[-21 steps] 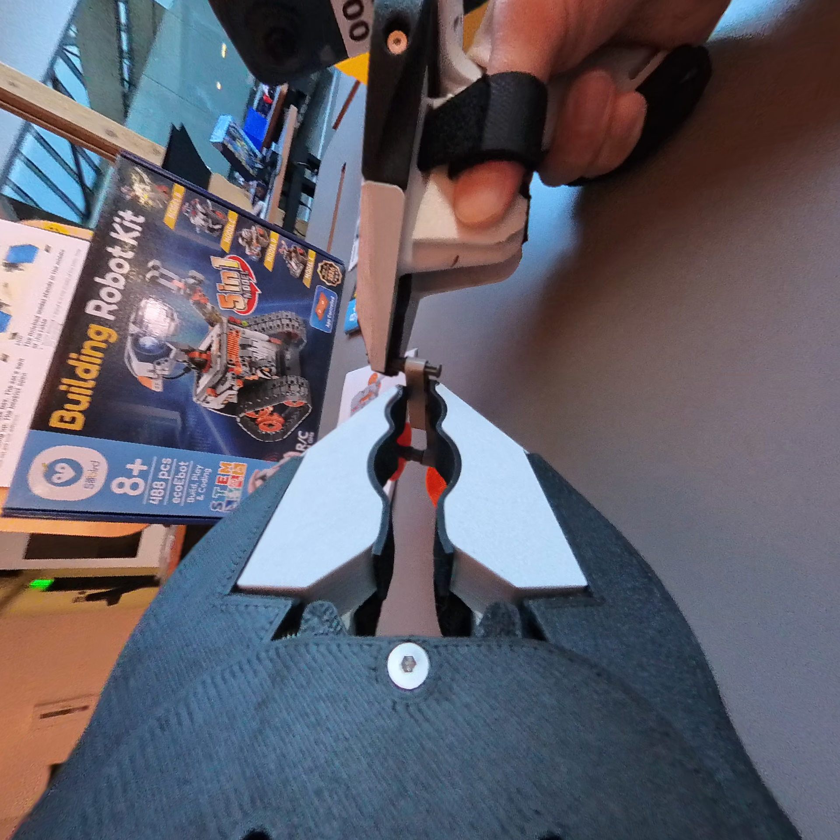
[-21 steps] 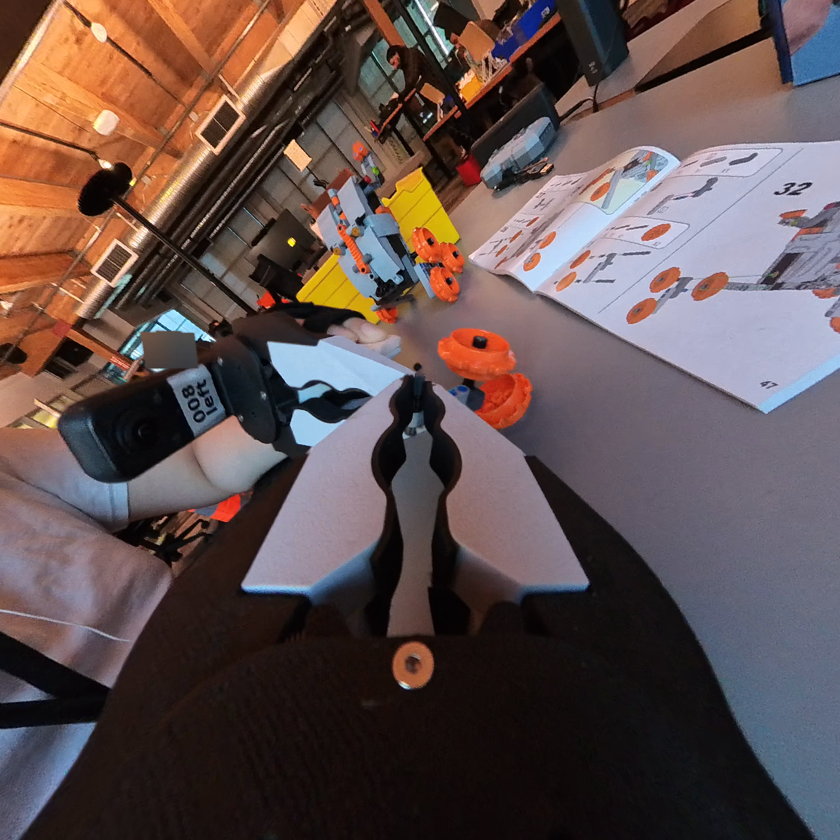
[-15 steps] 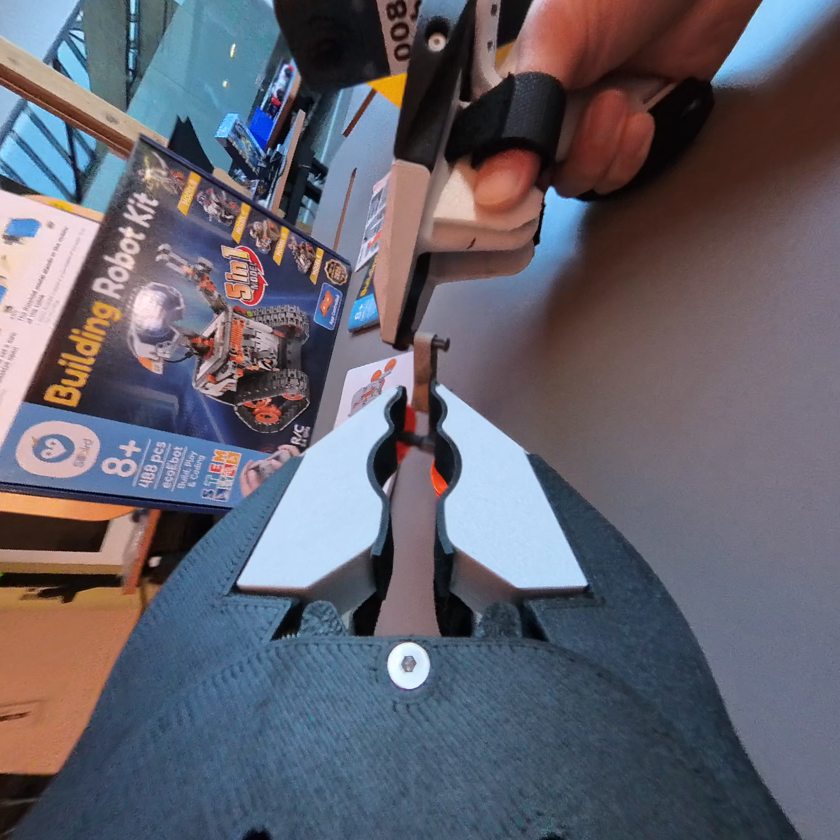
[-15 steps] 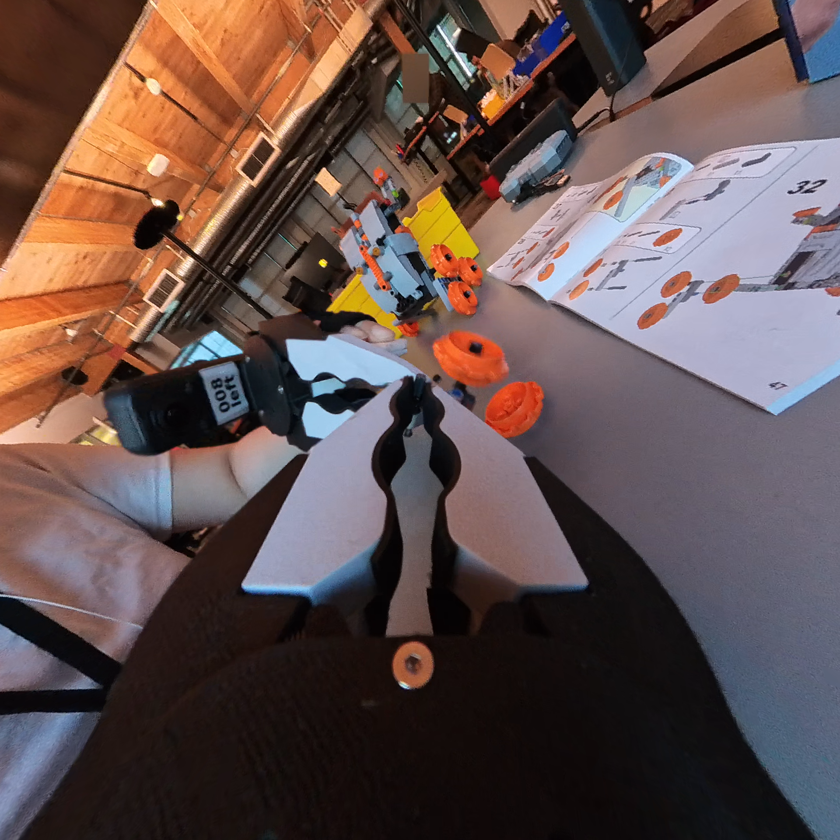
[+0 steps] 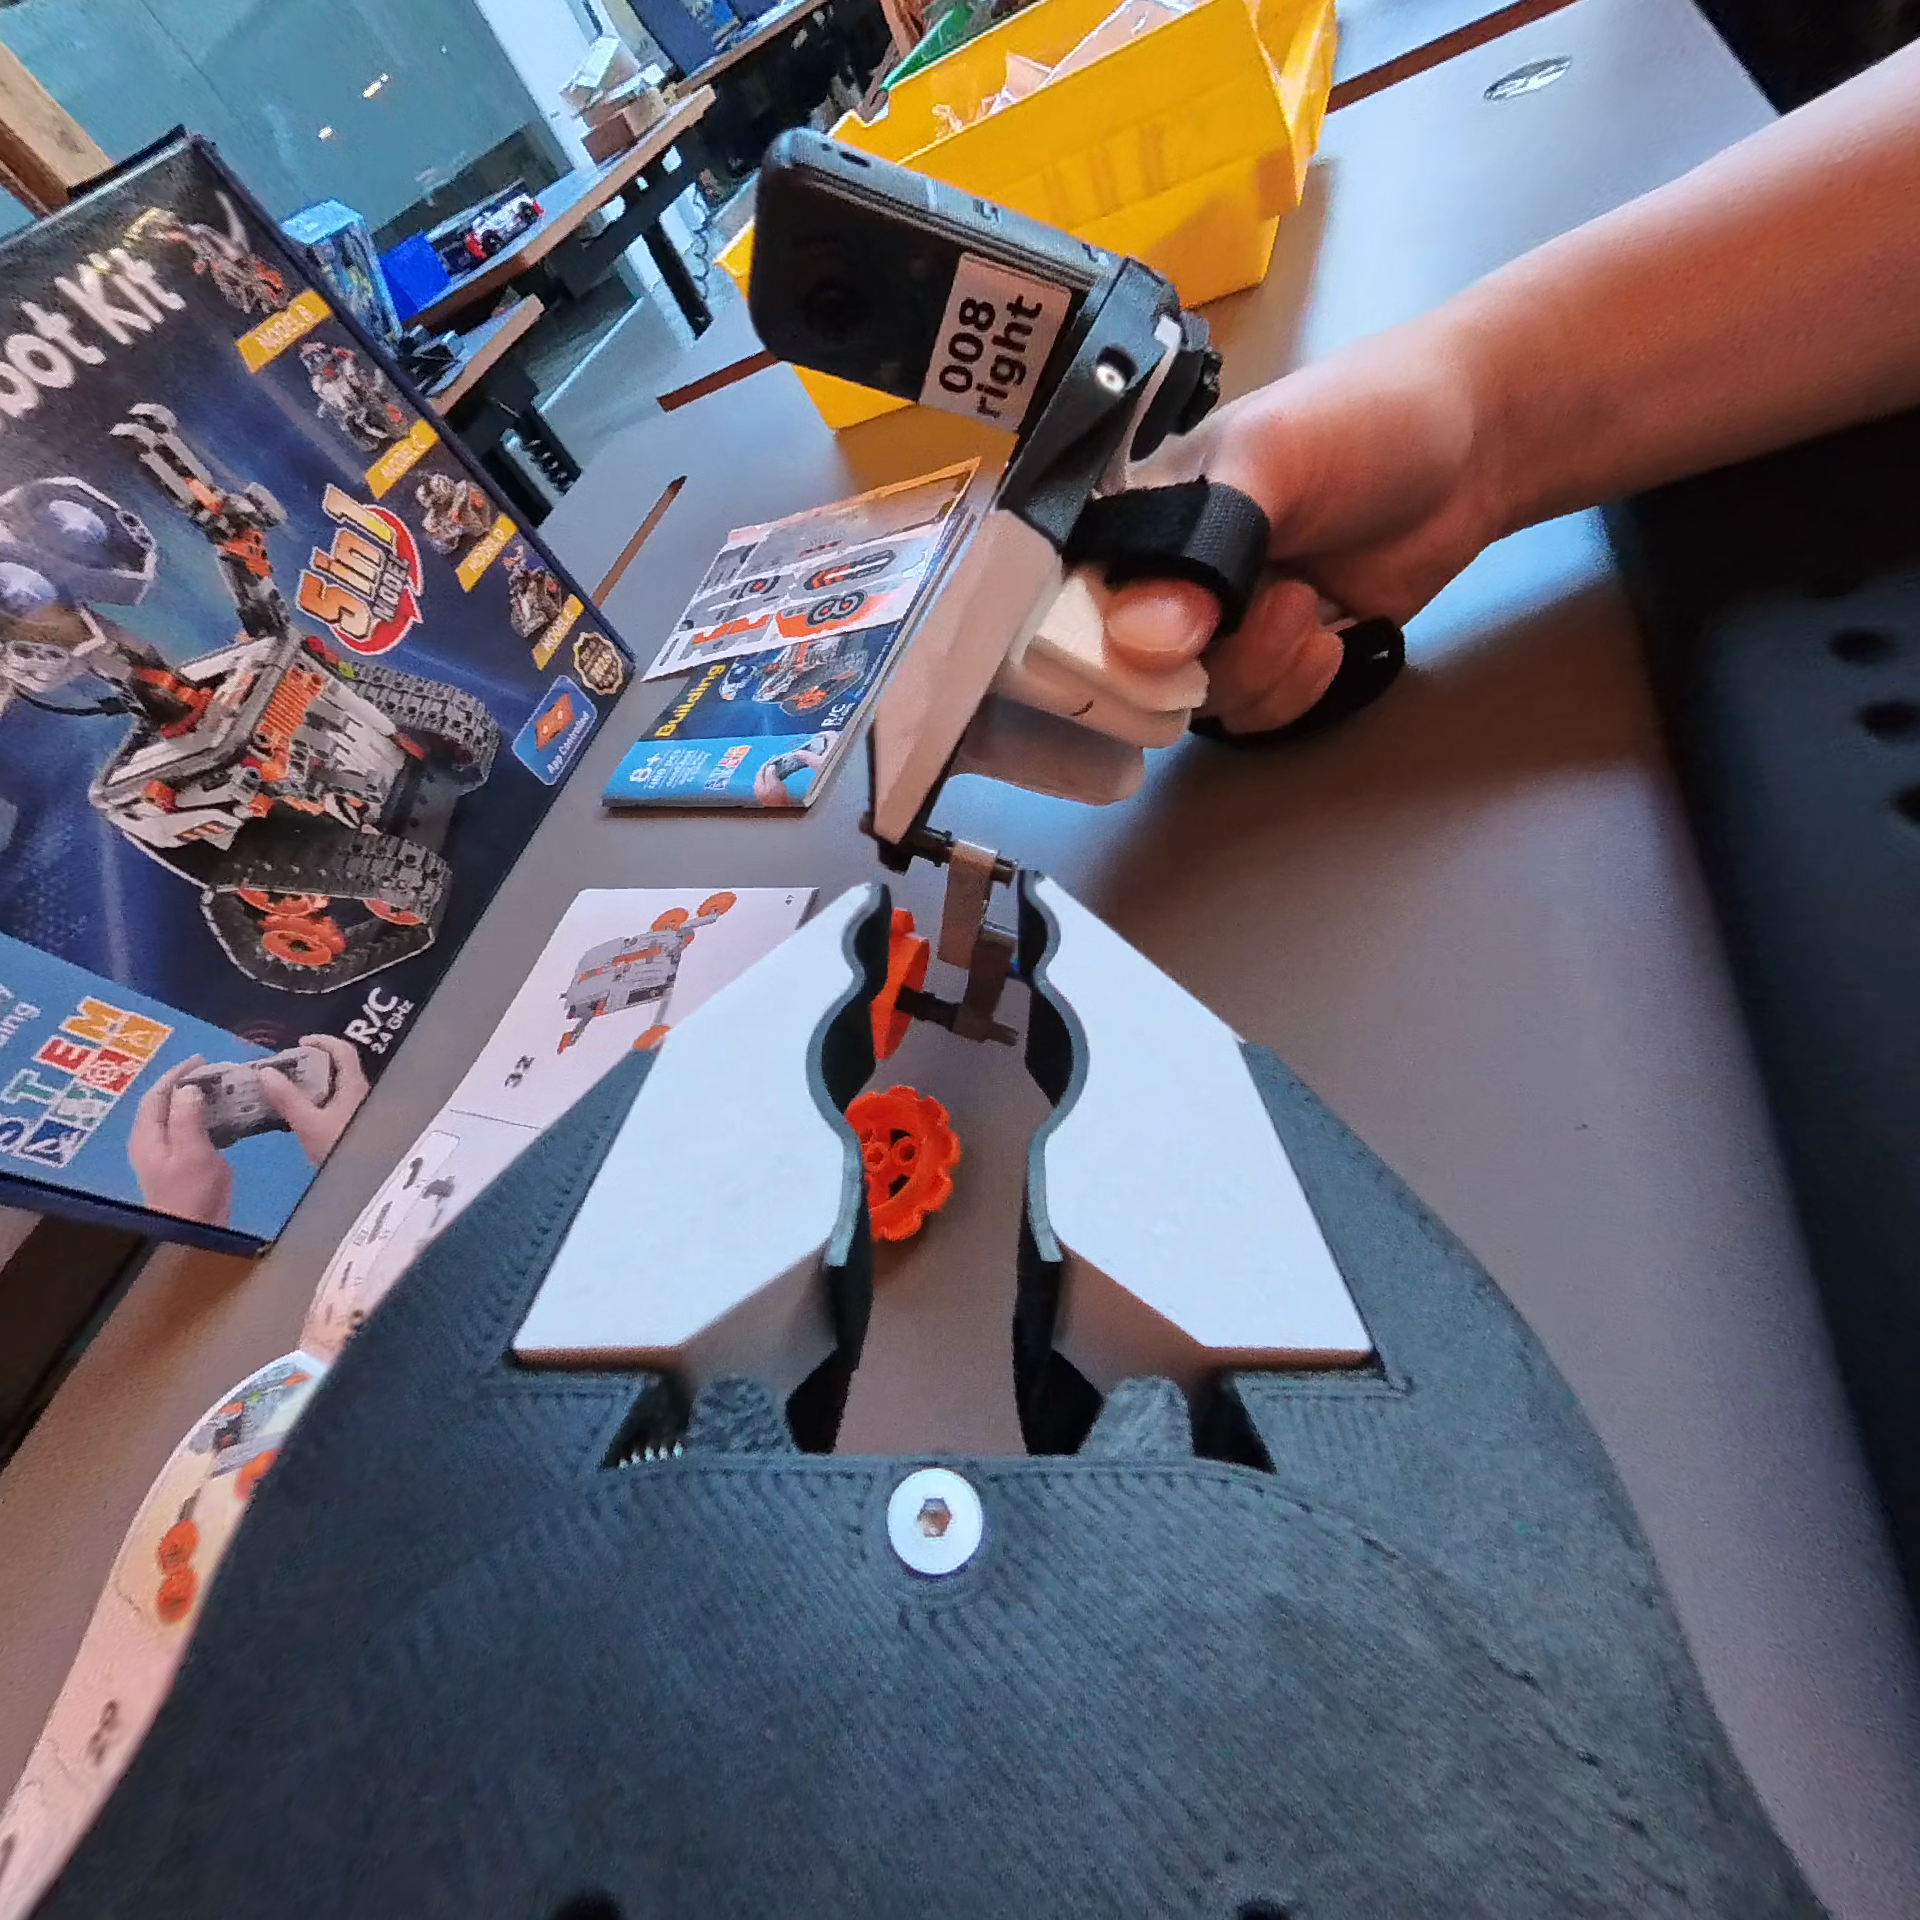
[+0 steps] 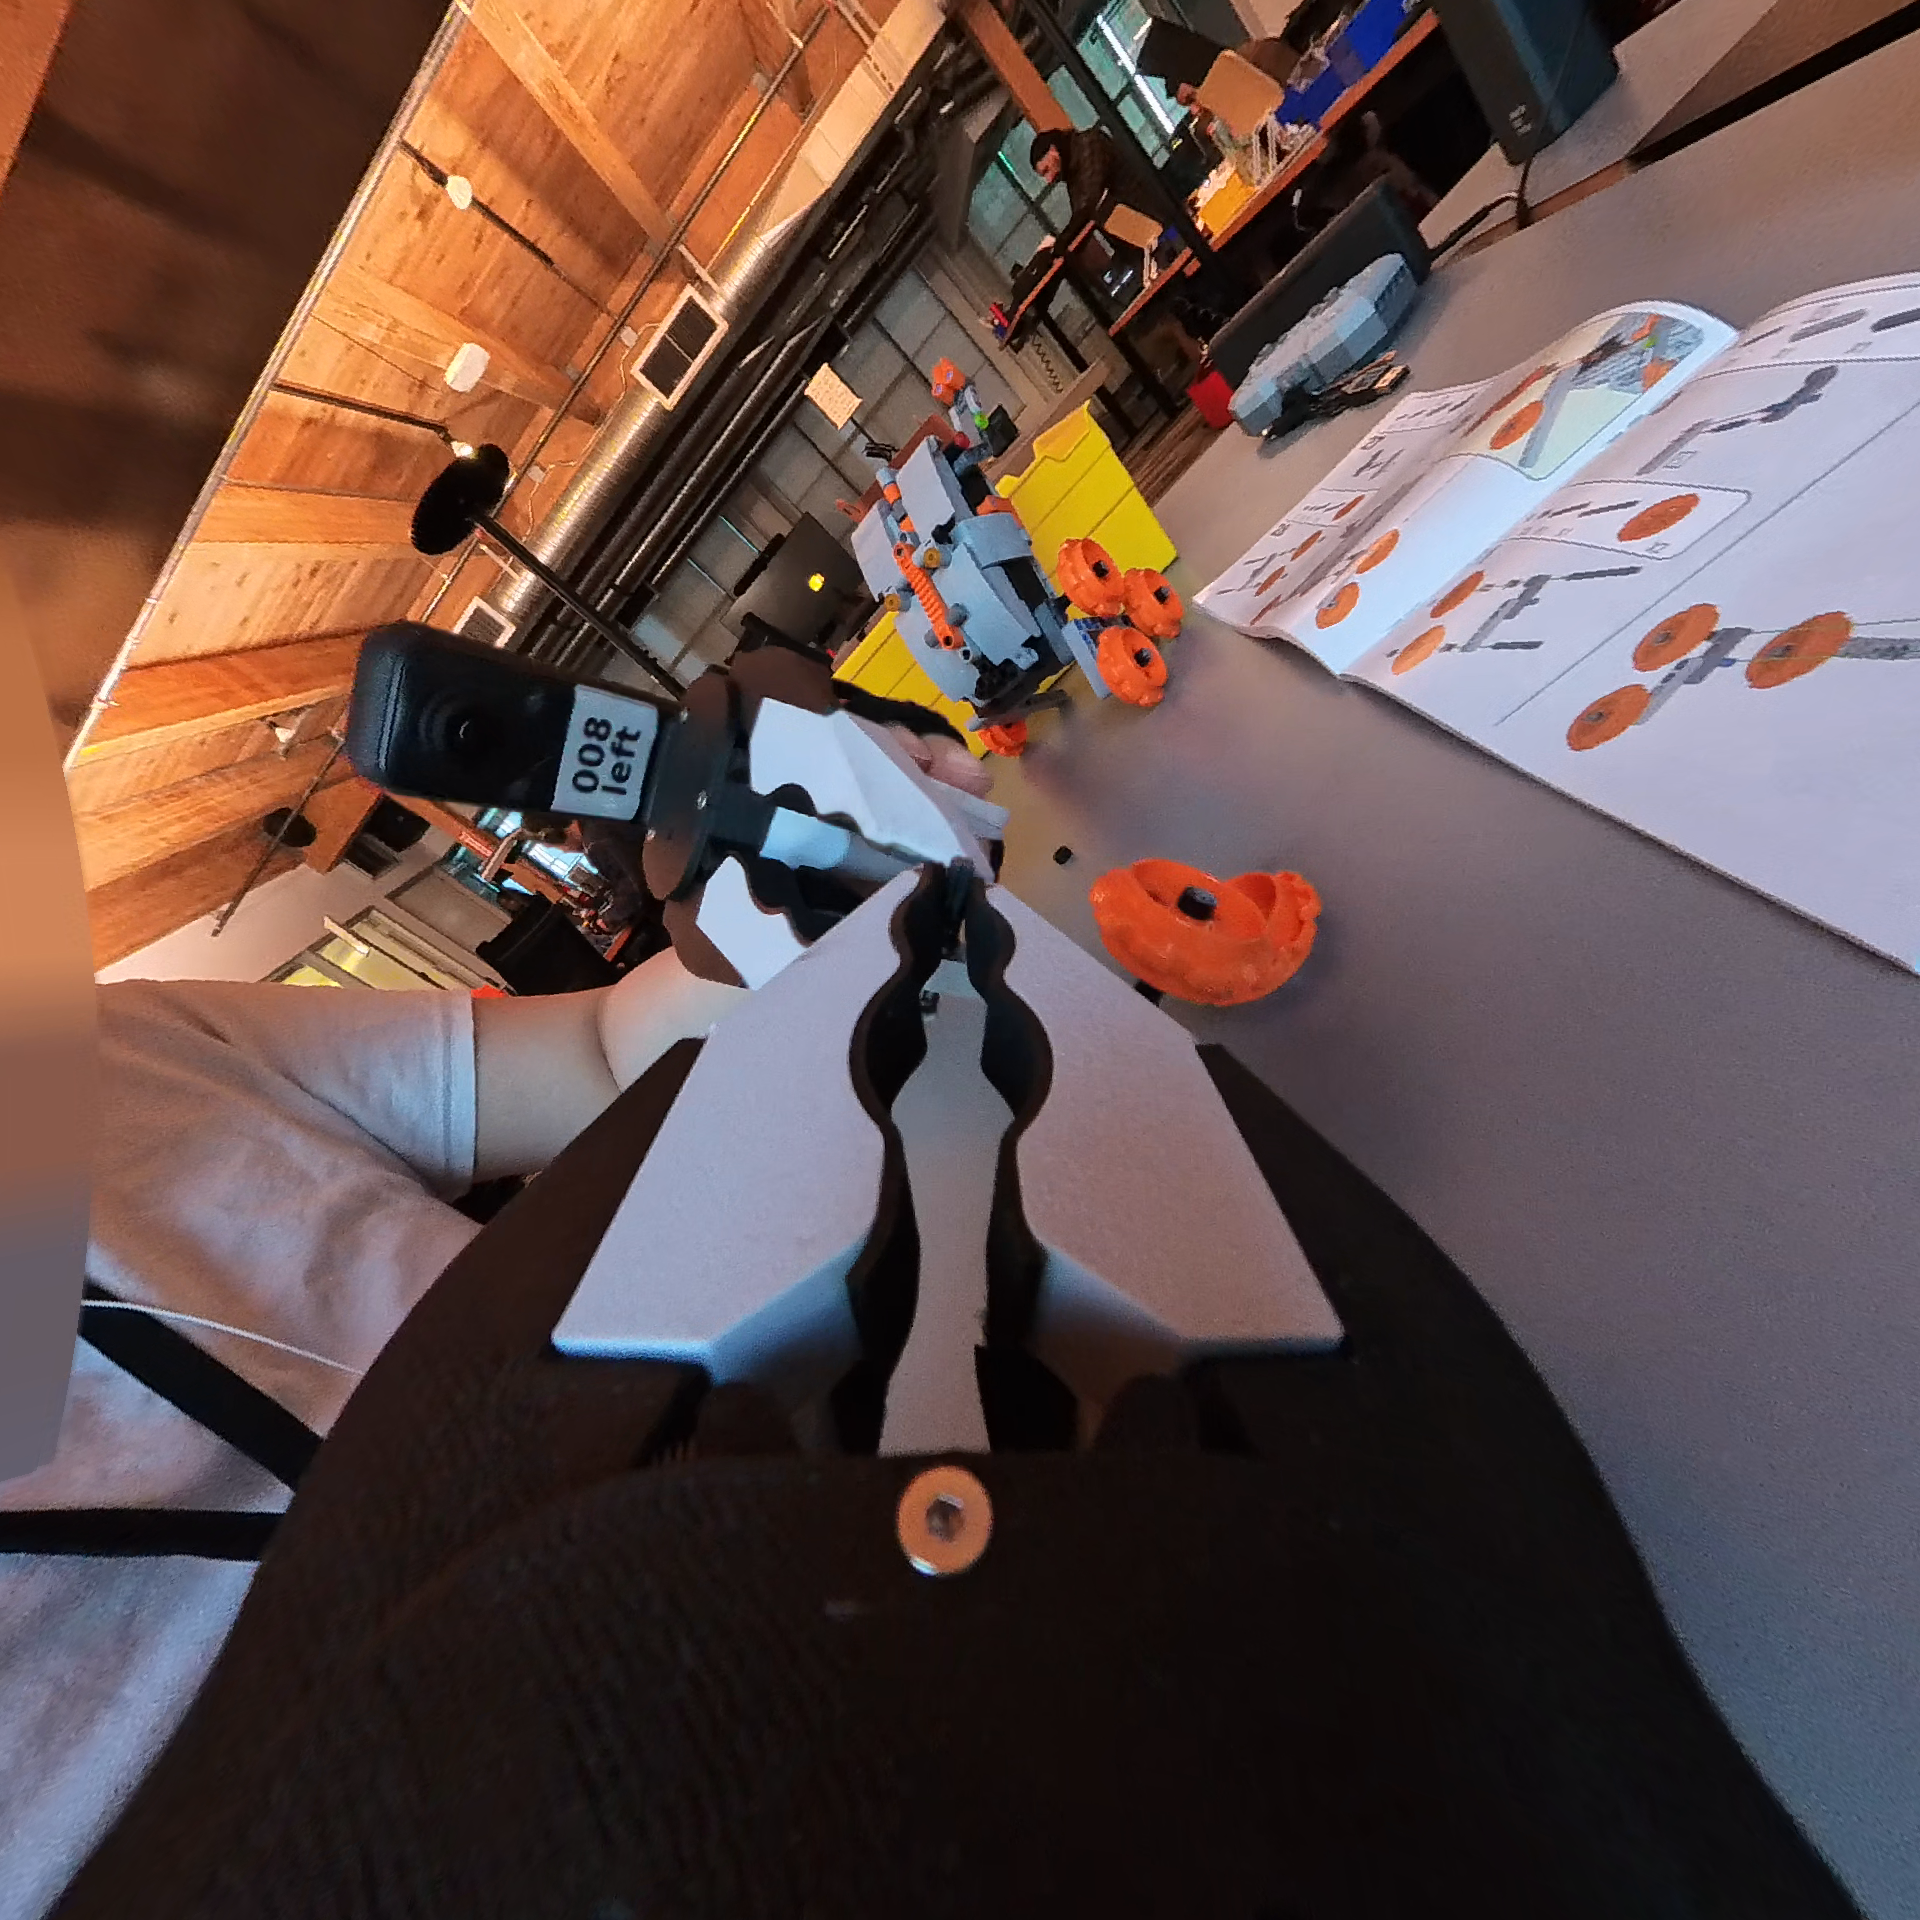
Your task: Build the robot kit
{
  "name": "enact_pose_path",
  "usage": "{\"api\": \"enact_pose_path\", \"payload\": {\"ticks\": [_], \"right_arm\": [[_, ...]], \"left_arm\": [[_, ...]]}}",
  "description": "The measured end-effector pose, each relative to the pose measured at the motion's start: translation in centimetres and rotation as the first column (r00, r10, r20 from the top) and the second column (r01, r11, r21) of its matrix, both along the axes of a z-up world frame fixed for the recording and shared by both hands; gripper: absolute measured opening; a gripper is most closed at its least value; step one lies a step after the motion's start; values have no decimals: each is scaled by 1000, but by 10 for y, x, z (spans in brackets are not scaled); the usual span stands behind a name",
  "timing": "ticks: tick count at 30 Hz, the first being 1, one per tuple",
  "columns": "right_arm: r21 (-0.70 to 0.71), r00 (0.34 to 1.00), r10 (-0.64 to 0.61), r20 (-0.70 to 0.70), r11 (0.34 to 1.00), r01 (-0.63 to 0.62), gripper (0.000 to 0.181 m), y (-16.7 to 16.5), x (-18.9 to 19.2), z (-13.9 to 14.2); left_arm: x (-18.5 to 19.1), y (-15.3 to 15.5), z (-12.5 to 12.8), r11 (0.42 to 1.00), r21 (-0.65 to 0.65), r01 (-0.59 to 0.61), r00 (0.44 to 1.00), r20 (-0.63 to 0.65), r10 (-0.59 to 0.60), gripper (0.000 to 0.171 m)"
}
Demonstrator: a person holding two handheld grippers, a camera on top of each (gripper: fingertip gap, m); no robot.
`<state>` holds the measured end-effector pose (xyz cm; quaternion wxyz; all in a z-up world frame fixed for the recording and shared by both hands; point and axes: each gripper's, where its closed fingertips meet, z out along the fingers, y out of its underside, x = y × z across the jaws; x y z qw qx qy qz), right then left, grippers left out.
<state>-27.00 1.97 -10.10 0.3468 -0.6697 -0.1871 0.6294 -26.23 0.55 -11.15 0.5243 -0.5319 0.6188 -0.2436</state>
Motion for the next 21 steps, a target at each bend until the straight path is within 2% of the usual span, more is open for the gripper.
{"api": "enact_pose_path", "payload": {"ticks": [7, 17, 21], "right_arm": [[-10, 996, 33, -77, 999, -34, 4, -3, -2, 10], [-34, 986, 79, -144, 996, -85, 5, -6, -9, 16], [-40, 973, 94, -208, 994, -105, 24, -7, -9, 24]], "left_arm": [[6, -5, -5, 998, -49, 38, 999, 16, -37, 17], [8, -11, 1, 994, -71, 79, 996, 54, -76, 7], [6, -12, 4, 993, -74, 87, 995, 59, -83, 6]]}}
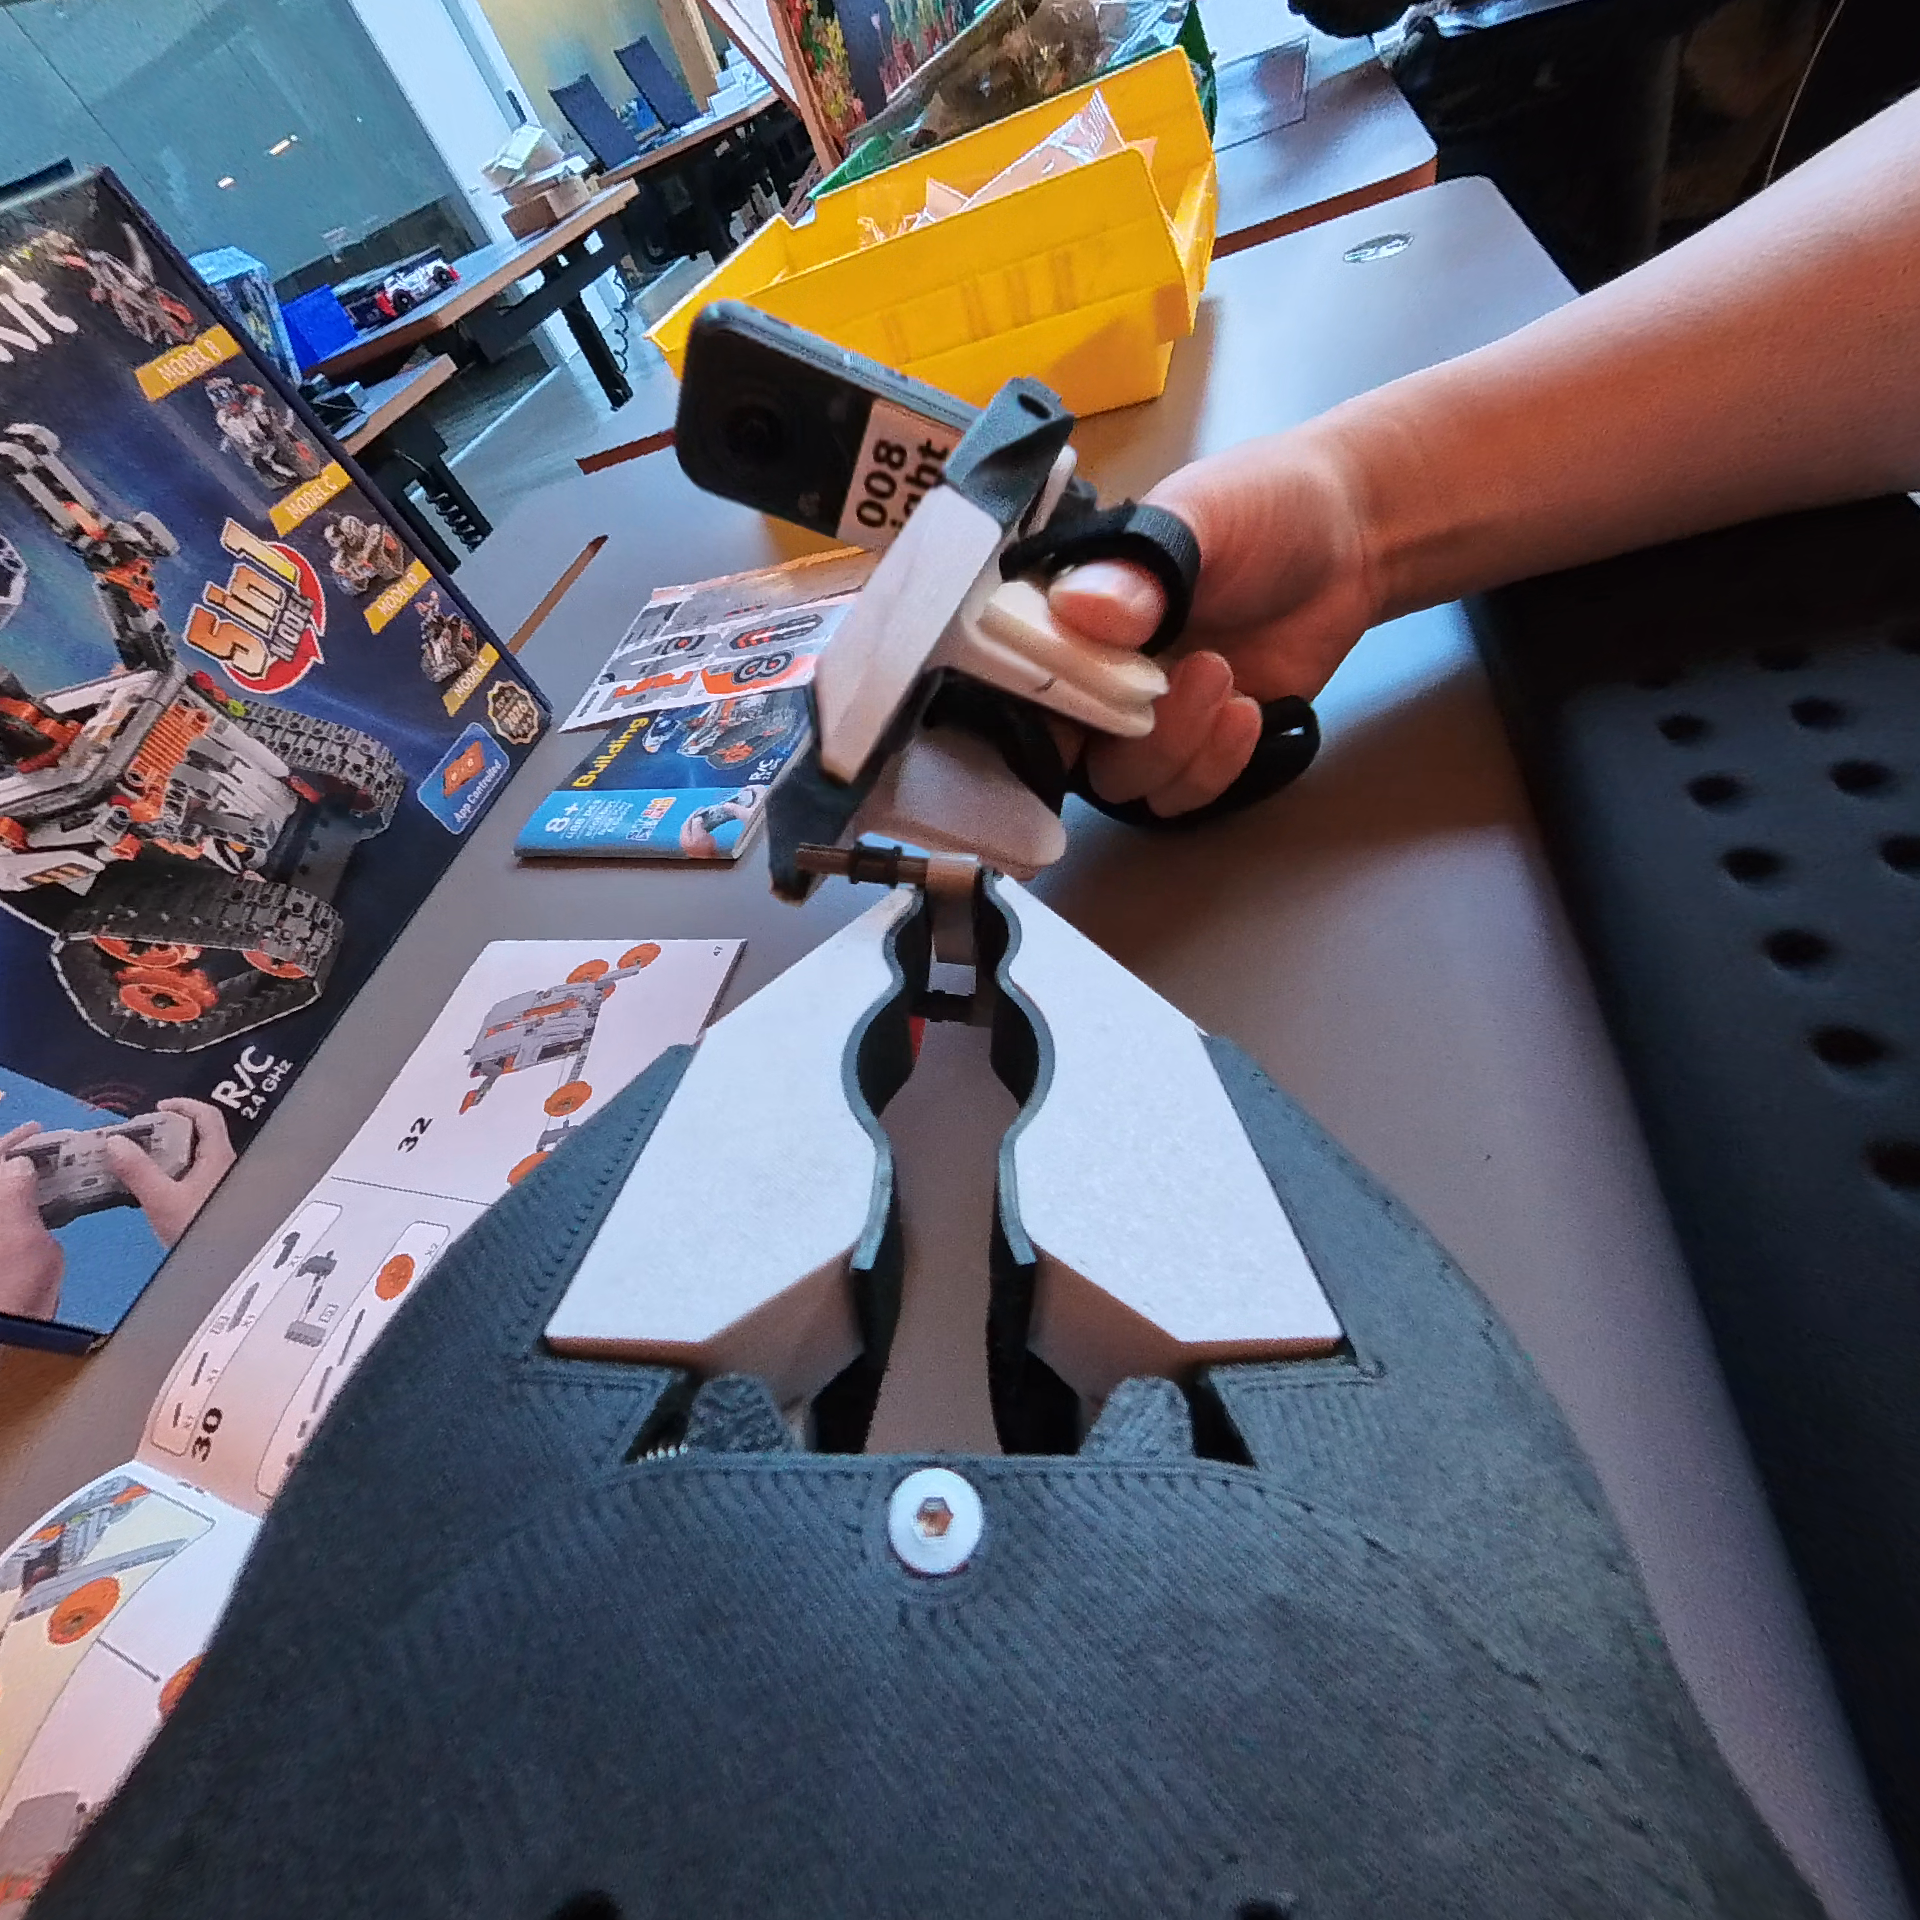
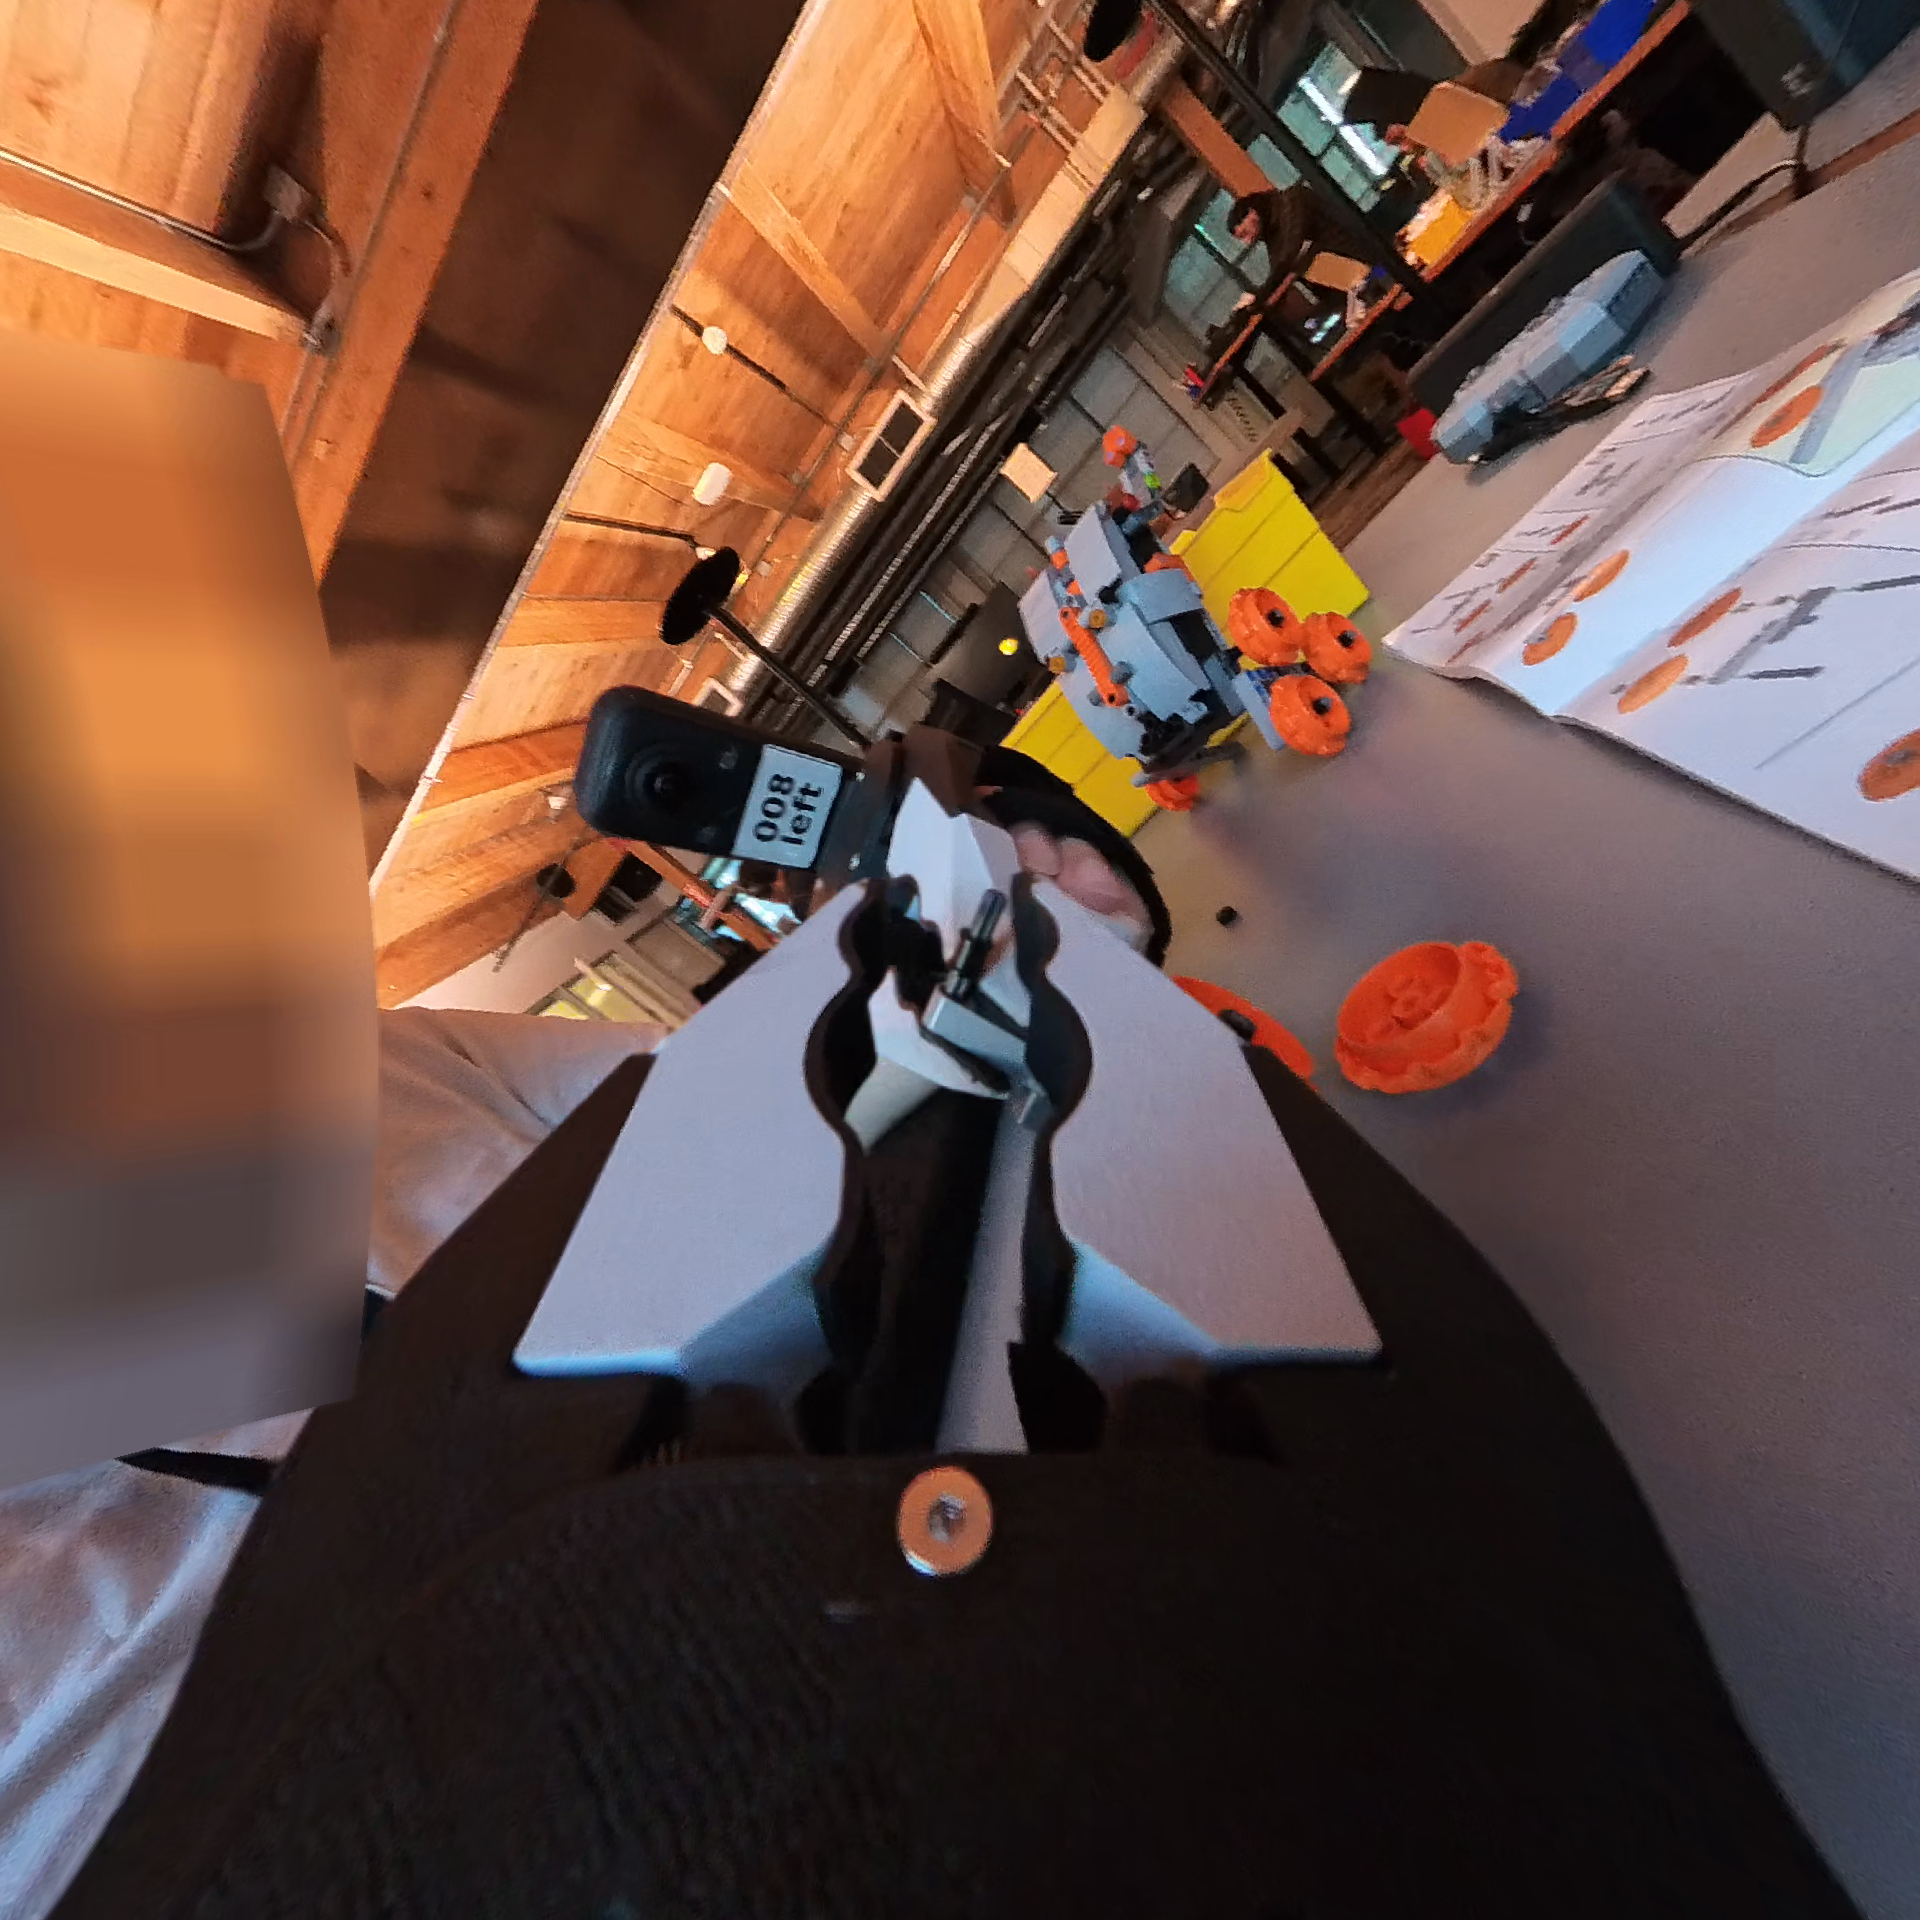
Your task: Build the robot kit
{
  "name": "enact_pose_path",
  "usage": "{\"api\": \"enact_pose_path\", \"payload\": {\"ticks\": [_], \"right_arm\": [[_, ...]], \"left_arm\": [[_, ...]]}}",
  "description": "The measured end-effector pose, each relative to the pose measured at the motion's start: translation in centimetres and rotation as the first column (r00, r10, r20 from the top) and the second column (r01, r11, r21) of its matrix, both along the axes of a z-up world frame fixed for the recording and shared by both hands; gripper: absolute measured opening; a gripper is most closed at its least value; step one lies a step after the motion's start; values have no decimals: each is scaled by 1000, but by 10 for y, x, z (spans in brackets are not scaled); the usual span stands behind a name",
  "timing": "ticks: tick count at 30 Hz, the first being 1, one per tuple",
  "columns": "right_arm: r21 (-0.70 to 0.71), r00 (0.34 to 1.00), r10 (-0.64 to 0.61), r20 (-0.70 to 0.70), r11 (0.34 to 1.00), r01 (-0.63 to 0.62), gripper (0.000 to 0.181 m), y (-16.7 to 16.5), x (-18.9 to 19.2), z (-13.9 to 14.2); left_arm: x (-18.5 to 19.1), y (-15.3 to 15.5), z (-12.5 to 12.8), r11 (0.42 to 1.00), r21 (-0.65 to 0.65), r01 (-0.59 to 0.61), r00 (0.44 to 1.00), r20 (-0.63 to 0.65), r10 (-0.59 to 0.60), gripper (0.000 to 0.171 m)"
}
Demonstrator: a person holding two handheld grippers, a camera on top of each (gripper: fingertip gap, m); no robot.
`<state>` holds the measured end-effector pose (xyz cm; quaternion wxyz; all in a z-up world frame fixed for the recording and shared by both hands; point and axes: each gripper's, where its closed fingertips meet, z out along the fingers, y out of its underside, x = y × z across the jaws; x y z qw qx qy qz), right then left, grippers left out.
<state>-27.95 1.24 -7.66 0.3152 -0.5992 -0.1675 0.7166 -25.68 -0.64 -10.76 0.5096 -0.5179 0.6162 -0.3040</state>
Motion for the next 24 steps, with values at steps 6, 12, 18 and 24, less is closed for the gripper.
{"api": "enact_pose_path", "payload": {"ticks": [6, 12, 18, 24], "right_arm": [[0, 997, 42, -67, 999, -42, 33, -6, -2, 13], [9, 967, 23, -254, 1000, -21, 1, -2, 27, 41], [76, 966, -53, -254, 994, 74, 0, -2, 46, 52], [91, 989, -67, -131, 993, 79, 0, -3, 32, 39]], "left_arm": [[-2, -1, 3, 1000, 19, 4, 1000, 3, -4, 6], [-5, 2, 8, 999, 45, -14, 1000, 13, 13, 6], [-9, 5, 12, 999, 32, -25, 999, 33, 24, 6], [-8, 5, 8, 999, 33, -26, 1000, 16, 26, 6]]}}
